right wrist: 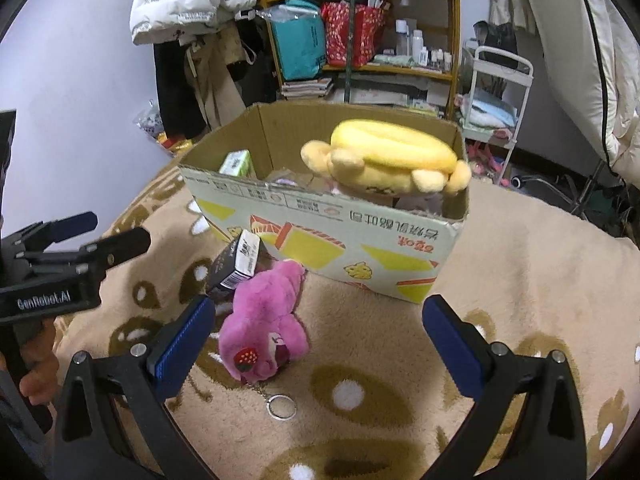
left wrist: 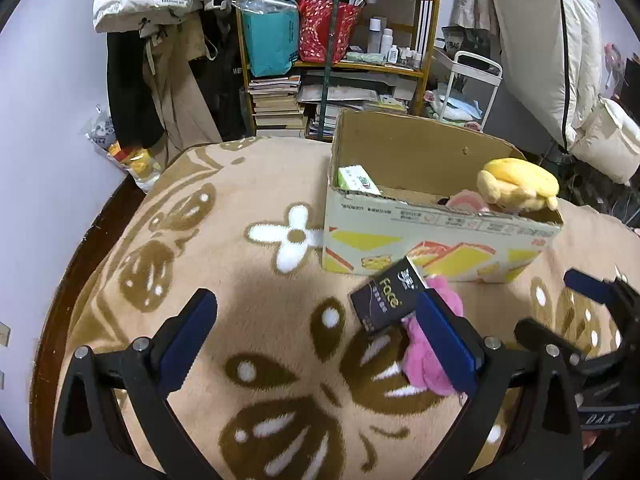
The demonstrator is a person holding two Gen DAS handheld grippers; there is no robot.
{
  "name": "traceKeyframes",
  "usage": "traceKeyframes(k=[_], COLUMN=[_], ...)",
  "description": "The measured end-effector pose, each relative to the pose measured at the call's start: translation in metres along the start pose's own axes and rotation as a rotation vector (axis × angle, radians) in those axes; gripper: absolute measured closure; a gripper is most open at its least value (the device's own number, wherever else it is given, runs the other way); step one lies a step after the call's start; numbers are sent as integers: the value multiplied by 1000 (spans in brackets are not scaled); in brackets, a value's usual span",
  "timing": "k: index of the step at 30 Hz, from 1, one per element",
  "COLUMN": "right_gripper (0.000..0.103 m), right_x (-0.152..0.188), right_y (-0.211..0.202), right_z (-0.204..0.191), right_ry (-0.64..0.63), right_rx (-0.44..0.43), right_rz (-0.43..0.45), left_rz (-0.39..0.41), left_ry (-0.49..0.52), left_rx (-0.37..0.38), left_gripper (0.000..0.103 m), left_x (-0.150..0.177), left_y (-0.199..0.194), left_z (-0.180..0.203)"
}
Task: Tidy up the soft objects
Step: 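Lower left tool to the black Face tissue pack while right tool lowers to the pink bear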
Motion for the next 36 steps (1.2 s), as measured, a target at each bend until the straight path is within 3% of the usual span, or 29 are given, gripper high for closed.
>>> traceKeyframes(k=[12,19,36], right_gripper=[0,0,0], right_x=[8,10,27], right_y=[35,51,92], right_z=[-4,-12,-9], right_ry=[-40,-72,-11], right_rx=[-4,-10,-89], right_rz=[-77,-101,-204], left_rz=[-20,-62,-171], left_ry=[23,27,65], left_rx=[60,138,167], left_gripper=[4,4,4], left_x=[-10,-7,12], left_y=[27,38,73], left_z=[15,31,62])
Point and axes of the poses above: each gripper's, at about its wrist camera, not at the fingertips, and y roughly the way its jaws point, z to its right, x to its underside, the point moved 5 cm from there along y, roughly the way its jaws point, and after that the axes turned 11 degrees about -x, right-handed, at the moved point
